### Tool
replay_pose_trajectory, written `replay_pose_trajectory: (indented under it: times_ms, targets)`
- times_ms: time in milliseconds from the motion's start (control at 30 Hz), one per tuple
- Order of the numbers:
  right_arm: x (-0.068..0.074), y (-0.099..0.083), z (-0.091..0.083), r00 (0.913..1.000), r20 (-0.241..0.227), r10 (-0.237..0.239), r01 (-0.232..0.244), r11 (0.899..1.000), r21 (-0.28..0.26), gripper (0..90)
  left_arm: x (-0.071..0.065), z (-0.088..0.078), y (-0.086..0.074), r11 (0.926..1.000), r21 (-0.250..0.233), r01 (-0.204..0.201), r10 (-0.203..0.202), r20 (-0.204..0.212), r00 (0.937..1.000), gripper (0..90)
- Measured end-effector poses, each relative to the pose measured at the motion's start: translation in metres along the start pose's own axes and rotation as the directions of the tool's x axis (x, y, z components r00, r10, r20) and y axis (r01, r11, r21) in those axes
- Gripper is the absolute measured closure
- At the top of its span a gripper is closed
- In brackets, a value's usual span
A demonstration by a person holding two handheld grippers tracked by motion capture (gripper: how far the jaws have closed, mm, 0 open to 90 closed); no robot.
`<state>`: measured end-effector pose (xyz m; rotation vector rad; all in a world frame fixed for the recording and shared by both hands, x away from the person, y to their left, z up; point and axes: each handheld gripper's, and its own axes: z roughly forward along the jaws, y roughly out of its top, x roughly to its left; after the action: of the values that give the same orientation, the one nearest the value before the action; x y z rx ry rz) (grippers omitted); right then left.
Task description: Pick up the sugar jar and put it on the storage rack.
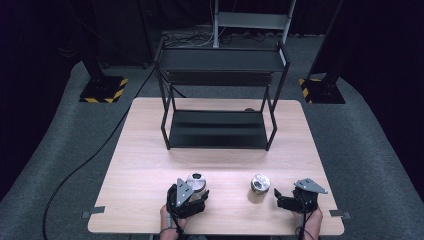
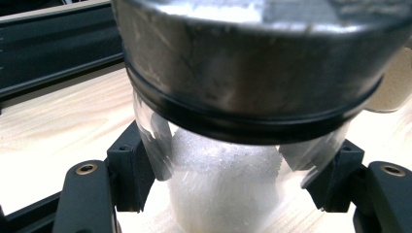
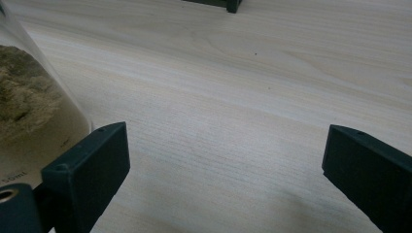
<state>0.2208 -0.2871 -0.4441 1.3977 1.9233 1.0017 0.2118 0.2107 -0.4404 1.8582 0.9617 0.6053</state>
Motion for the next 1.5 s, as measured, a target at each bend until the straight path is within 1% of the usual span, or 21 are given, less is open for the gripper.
replay_pose_trajectory:
  times_ms: [67,100,400,433,500,667,967,1500]
  targets:
    - [0.000,0.000,0.000,1.0000,0.000,0.000,0.000,1.000,0.000,2.3,0.002,0.001,0.000,1.0000,-0.001,0.006,-0.006,0.006,1.0000,30.3]
    - [0.000,0.000,0.000,1.0000,0.000,-0.001,0.001,1.000,-0.001,2.3,0.005,0.002,0.000,0.9998,-0.003,0.020,-0.020,0.014,0.9997,30.3]
    - [0.000,0.000,0.000,1.0000,0.000,0.000,0.000,1.000,-0.002,2.4,0.009,0.006,0.004,0.9999,0.000,0.013,-0.013,0.006,0.9999,30.3]
    - [0.000,0.000,0.000,1.0000,0.001,0.001,-0.001,1.000,-0.002,2.4,0.010,0.006,0.005,0.9999,0.000,0.014,-0.014,0.007,0.9999,30.3]
    - [0.000,-0.001,0.000,1.0000,0.000,0.001,-0.001,1.000,-0.003,2.4,0.014,0.008,0.006,0.9998,-0.004,0.022,-0.022,0.021,0.9995,30.3]
    - [0.000,0.000,0.000,1.0000,0.000,0.000,0.000,1.000,-0.002,2.4,0.017,0.010,0.009,0.9997,-0.006,0.023,-0.022,0.027,0.9994,30.3]
    - [0.000,0.000,0.000,1.0000,-0.001,-0.003,0.003,1.000,0.000,2.4,0.021,0.016,0.017,1.0000,-0.002,-0.001,0.001,0.021,0.9998,30.3]
    - [0.000,0.000,0.000,1.0000,0.000,-0.003,0.003,1.000,-0.003,2.4,0.026,0.022,0.024,1.0000,-0.004,-0.009,0.009,0.014,0.9999,30.3]
